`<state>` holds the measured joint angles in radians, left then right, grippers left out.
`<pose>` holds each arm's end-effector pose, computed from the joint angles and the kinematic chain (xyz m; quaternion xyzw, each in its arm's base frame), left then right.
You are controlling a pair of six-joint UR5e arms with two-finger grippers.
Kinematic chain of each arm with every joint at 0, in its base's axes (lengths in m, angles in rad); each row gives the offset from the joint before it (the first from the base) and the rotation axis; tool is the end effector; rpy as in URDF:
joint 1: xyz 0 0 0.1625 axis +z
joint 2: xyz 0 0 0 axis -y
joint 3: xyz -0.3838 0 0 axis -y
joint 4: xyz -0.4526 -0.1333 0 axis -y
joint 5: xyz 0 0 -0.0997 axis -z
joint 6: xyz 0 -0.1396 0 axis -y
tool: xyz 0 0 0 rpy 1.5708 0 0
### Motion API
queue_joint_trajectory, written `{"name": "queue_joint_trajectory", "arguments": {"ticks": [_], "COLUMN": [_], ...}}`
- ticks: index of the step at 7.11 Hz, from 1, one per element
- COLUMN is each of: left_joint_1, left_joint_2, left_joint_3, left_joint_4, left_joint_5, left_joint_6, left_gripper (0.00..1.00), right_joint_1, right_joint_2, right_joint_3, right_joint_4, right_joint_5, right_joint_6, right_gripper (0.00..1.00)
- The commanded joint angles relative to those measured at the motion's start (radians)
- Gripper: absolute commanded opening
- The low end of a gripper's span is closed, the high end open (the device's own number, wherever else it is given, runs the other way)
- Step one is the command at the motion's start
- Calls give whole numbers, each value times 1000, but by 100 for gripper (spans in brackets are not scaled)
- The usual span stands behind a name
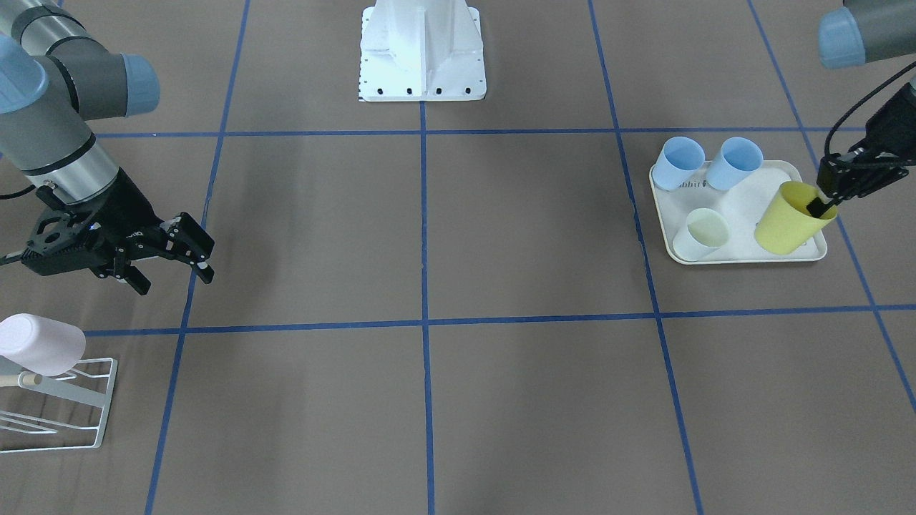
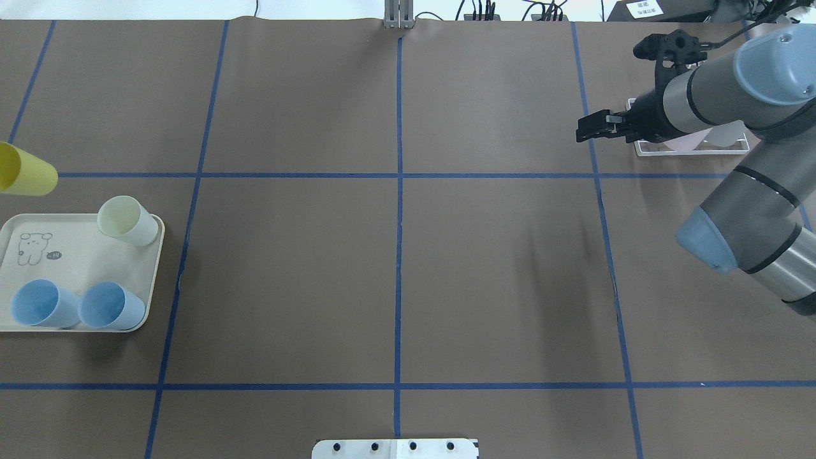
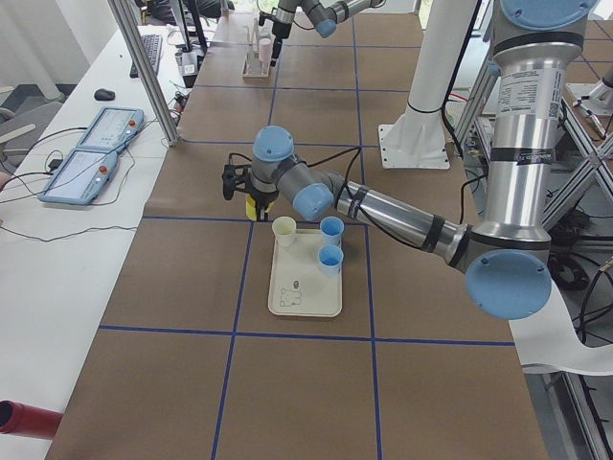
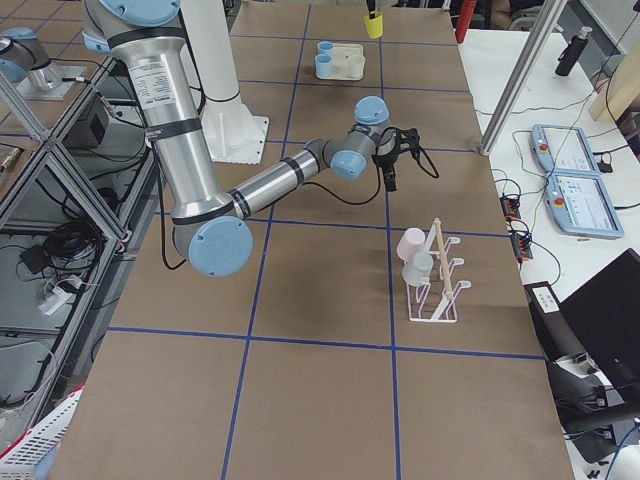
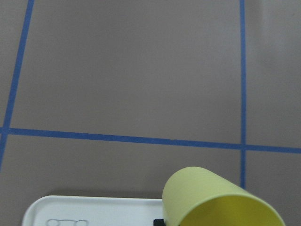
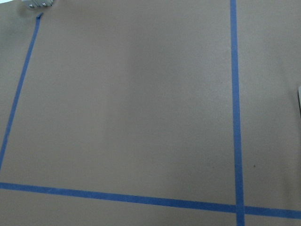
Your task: Transfer IKEA cup to right arm and place on rack
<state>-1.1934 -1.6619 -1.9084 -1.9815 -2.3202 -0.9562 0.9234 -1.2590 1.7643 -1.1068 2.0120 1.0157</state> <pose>0.1816 -0.5618 0.3506 0.0913 0.4972 -0.0996 0.8571 -0.3479 -0.5823 0.2979 0.1632 -0.4664 0.0579 0.8675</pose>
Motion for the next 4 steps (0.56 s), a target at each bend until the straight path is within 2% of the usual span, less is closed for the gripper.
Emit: {"name": "queue_joint_trajectory", "arguments": {"ticks": [1, 3, 4], "left_joint_1": [145, 318, 357], "left_joint_2": [-174, -357, -449], "left_joint_3": [-31, -21, 4], "left_joint_4": [-14, -98, -147], "left_joint_5": [5, 7, 8], "left_joint_6": [-365, -885, -1121], "left_gripper": [0, 0, 0], "right_joint_1": [-26, -93, -115], "right_joint_2": [42, 117, 133], "right_joint_3": [33, 32, 32], "right_joint_4": [37, 224, 337], "right_joint_5": [1, -18, -22], "right_joint_6": [148, 443, 569], "right_gripper": [99, 99, 99]}}
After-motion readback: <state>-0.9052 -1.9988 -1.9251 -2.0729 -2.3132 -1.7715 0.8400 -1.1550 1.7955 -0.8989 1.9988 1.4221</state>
